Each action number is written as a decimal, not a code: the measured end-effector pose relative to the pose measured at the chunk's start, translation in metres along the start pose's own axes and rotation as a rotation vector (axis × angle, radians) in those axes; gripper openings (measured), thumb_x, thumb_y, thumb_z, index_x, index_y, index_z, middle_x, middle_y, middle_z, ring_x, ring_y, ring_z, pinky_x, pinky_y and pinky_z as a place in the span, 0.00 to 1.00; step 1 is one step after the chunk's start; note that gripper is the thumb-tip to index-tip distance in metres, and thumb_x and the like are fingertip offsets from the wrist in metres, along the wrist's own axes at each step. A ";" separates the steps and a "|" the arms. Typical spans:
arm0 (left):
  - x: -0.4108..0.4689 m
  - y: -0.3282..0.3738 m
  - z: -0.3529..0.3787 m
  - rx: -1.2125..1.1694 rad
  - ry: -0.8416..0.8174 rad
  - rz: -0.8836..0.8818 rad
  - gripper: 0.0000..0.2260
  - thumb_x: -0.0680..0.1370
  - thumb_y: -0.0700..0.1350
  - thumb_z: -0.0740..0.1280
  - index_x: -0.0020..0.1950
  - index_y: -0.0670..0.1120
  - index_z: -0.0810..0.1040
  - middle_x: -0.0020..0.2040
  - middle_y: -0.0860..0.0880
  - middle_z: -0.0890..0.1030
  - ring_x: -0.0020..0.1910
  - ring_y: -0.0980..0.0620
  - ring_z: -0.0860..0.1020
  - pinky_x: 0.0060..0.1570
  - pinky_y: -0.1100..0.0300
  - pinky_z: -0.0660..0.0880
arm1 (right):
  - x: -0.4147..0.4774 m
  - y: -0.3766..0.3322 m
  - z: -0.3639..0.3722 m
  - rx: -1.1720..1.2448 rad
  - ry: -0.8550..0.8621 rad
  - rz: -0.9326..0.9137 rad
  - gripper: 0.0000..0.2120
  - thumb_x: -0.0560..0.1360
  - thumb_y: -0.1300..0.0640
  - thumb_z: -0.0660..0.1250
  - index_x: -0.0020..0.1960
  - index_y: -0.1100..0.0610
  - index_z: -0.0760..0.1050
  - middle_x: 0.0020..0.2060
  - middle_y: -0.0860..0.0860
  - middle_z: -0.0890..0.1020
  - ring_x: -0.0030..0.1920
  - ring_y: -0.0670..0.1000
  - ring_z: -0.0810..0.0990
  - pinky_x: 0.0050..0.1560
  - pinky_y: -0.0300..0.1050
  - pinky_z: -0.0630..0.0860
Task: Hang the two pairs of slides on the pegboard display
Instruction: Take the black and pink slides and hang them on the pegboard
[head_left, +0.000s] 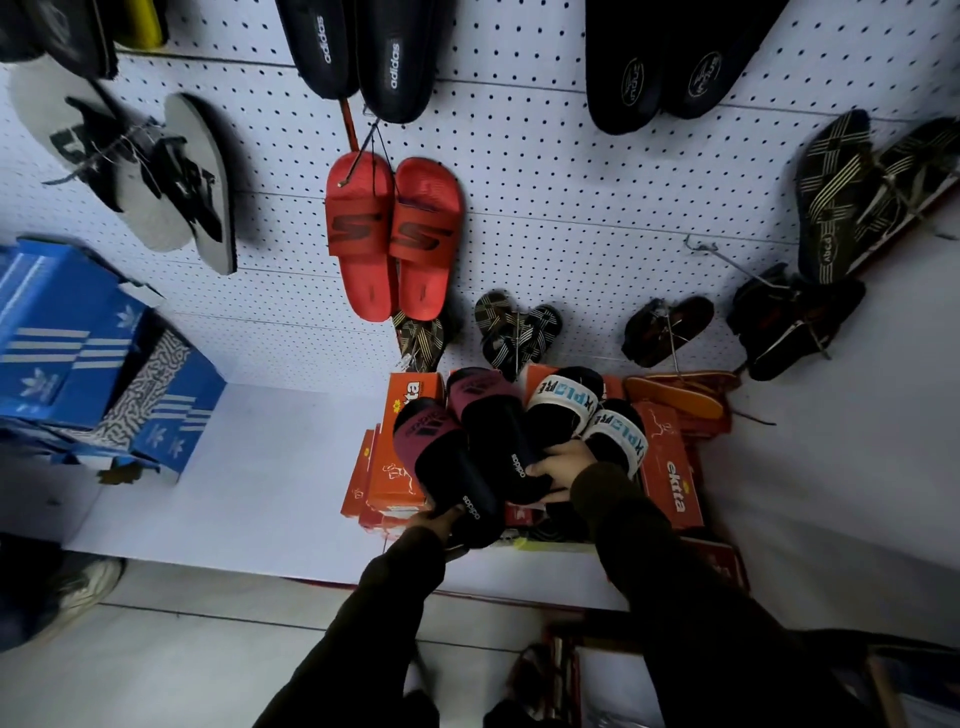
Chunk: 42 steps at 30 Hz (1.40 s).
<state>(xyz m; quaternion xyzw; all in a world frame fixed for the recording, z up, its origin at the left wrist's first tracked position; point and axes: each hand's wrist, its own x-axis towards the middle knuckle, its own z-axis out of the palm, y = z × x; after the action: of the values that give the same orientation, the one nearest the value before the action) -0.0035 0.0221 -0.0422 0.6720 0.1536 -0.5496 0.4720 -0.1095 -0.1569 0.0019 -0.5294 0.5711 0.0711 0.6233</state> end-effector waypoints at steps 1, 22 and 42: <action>-0.002 0.001 -0.004 -0.011 0.008 0.015 0.20 0.77 0.41 0.67 0.67 0.35 0.71 0.51 0.38 0.78 0.42 0.42 0.78 0.33 0.54 0.78 | -0.006 0.003 0.003 0.033 -0.006 -0.012 0.20 0.73 0.70 0.69 0.64 0.65 0.77 0.61 0.62 0.81 0.61 0.62 0.80 0.62 0.57 0.78; -0.119 0.167 -0.058 -0.038 0.060 0.903 0.18 0.75 0.39 0.69 0.64 0.40 0.74 0.59 0.42 0.78 0.47 0.43 0.80 0.44 0.52 0.83 | -0.118 -0.129 0.034 0.580 -0.020 -0.611 0.27 0.72 0.75 0.68 0.69 0.65 0.69 0.64 0.61 0.78 0.60 0.60 0.79 0.37 0.46 0.84; -0.250 0.373 -0.094 -0.190 0.111 1.420 0.26 0.75 0.41 0.70 0.73 0.46 0.68 0.58 0.43 0.78 0.49 0.47 0.78 0.51 0.47 0.79 | -0.205 -0.334 0.058 0.659 -0.026 -1.045 0.25 0.72 0.72 0.69 0.68 0.66 0.70 0.63 0.62 0.78 0.63 0.65 0.79 0.41 0.50 0.84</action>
<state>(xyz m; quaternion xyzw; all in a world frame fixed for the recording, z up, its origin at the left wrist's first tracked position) 0.2359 -0.0133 0.3473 0.5928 -0.2498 -0.0590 0.7634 0.0892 -0.1517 0.3440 -0.5179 0.2204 -0.4172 0.7135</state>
